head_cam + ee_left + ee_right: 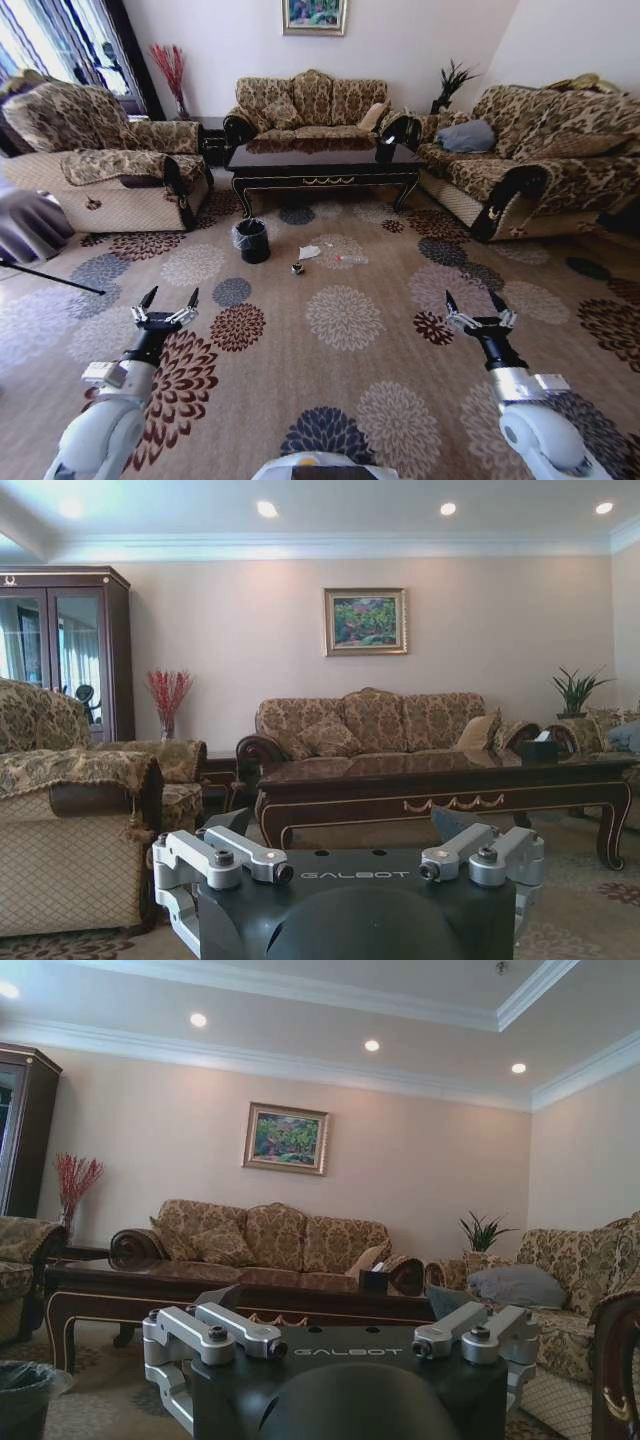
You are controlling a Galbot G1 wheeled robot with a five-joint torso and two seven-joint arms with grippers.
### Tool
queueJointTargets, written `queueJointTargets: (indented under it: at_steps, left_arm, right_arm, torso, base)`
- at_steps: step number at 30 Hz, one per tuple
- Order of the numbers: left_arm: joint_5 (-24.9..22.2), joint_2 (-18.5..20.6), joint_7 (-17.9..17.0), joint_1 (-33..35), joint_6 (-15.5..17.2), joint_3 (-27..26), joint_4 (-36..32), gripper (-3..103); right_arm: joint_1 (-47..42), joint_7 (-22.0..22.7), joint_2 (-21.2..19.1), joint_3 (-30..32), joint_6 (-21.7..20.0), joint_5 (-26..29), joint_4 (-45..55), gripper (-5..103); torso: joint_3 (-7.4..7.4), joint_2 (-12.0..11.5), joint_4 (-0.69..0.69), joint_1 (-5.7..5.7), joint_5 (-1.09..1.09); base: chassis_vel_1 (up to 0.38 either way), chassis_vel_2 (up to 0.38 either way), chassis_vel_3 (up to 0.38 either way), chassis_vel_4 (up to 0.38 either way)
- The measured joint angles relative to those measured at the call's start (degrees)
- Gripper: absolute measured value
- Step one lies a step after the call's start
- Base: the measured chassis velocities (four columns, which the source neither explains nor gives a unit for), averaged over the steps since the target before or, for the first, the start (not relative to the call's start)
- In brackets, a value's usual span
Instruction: Move to the front of the table and pick up the trash from the floor, then place it into the trash bin.
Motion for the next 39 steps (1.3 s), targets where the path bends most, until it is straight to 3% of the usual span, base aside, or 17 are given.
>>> queueJointTargets:
  at_steps: [31,39]
  left_arm:
    - [0.6,-0.3,0.0,0.3,0.1,0.5,-0.1,100]
    - [-1.6,0.9,-0.1,-1.6,1.0,-2.2,-0.9,100]
  right_arm:
    - [0.0,0.0,0.1,-0.1,0.0,-0.2,-0.2,100]
    - [0.0,0.0,-0.5,0.1,0.0,-0.2,-0.1,100]
  torso:
    - [-4.5,-7.0,-0.01,-2.55,0.0]
    - [-5.81,-8.9,0.0,-3.06,0.0]
  base:
    - [0.0,0.0,0.0,0.0]
    - [0.0,0.0,0.0,0.0]
